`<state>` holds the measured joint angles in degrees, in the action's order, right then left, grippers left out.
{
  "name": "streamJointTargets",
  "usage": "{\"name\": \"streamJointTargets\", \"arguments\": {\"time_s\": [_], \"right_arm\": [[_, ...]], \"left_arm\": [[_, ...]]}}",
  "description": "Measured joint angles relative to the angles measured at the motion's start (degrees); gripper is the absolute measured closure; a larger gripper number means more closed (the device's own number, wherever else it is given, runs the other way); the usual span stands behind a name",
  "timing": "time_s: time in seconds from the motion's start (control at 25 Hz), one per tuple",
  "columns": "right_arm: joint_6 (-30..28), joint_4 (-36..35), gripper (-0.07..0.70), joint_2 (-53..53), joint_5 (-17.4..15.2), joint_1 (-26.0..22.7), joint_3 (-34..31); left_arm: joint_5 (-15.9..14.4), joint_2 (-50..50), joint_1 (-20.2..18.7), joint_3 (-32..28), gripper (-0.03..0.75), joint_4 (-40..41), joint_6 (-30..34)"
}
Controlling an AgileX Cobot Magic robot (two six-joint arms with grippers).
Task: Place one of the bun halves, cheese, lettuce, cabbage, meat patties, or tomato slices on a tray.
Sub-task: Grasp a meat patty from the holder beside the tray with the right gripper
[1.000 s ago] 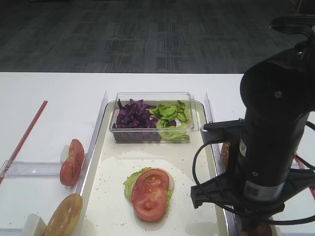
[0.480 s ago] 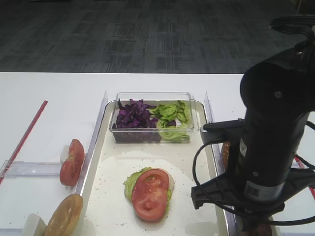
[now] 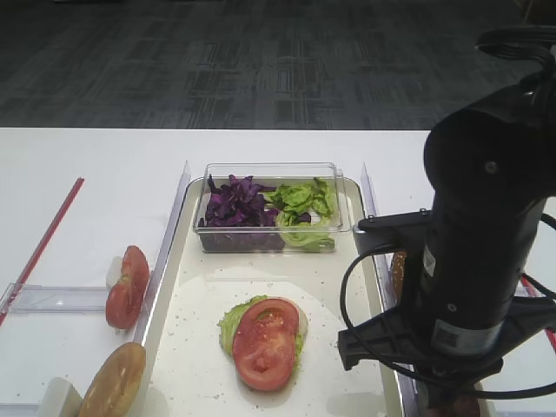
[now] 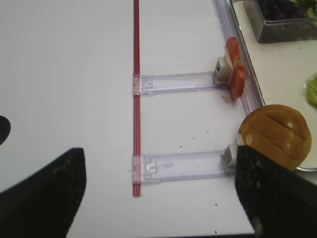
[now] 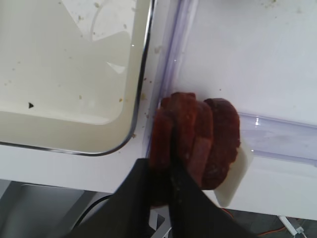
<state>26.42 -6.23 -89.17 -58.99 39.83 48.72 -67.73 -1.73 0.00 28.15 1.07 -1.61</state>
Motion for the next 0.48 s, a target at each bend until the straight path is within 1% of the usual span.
{"name": "streamJointTargets", "arguments": {"time_s": [0.16,0.48], "right_arm": [[0.0,0.0,0.505,0.5,0.0,0.0,0.0],[-0.1,0.0,0.505,3.1,-1.3,0.0,0.0]], "left_arm": [[0.0,0.0,0.0,0.0,0.151,0.0,0.0],[0.0,0.0,0.0,0.0,0.151,0.0,0.0]]}}
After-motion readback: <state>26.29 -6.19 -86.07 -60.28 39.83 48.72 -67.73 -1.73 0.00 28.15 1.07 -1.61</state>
